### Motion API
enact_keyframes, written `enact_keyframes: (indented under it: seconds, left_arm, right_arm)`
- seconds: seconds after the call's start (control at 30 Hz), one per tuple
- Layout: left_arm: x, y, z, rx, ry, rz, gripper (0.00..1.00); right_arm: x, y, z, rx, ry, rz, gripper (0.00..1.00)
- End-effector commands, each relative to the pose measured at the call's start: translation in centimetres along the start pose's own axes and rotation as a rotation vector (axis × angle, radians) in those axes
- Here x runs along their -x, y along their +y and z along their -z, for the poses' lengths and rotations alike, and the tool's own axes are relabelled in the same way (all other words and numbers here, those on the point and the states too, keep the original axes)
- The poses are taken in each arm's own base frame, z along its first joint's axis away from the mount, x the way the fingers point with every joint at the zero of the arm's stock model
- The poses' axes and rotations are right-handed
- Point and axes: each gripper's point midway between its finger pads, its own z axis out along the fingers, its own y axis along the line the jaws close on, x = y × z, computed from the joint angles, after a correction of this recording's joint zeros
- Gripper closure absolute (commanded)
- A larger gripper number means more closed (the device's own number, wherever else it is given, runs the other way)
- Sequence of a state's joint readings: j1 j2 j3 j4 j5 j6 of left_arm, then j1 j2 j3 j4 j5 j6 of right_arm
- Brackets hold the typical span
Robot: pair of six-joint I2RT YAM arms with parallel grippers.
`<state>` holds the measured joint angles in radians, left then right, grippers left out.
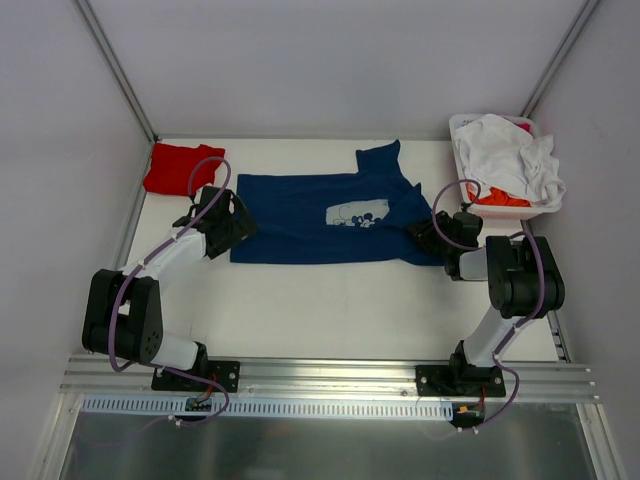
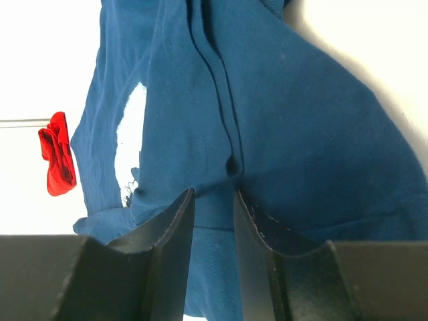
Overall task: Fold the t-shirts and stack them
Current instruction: Fold the tshirt
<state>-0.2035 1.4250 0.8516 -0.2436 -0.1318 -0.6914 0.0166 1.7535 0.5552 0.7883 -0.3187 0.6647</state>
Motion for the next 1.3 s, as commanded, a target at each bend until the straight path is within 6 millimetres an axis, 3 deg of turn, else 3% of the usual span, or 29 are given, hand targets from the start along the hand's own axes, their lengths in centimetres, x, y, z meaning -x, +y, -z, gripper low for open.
enact_keyframes:
  seconds: [0.0, 0.33, 0.47, 0.63, 0.97, 1.07, 1.27]
  left_arm:
    - [-0.1, 0.0, 0.1, 0.004, -0.006, -0.012, 0.01]
    - [-0.1, 0.3, 0.2, 0.01, -0.015, -0.019, 0.01]
    - [-0.2, 0.4, 0.2, 0.013, -0.014, -0.019, 0.01]
    - [-0.3, 0.4, 0.3, 0.012, -0.013, -0.018, 0.01]
    - [-0.7, 0.3, 0.1, 0.015, -0.003, -0.018, 0.01]
    - [-0.8, 0.1, 0.0, 0.013, 0.0, -0.019, 0.01]
    - [-0.9, 0.1, 0.0, 0.015, -0.001, -0.021, 0.01]
  right_arm:
    - [0.7, 0.3, -0.2, 0.026, -0.028, 0.007, 0.67]
    - [1.4, 1.2, -0.8, 0.05, -0.038, 0.011, 0.86]
    - [1.5, 1.3, -0.9, 0.054, -0.037, 0.009, 0.99]
    - [1.9, 2.3, -0.6, 0.077, -0.042, 0.018, 1.0]
    - [3.1, 6.9, 0.5, 0.143, -0.05, 0.12, 1.0]
    - [3.1, 9.2, 0.0, 0.176, -0.039, 0.16, 1.0]
    - [2.4, 11.1, -2.0, 0.192, -0.002, 0.188, 1.0]
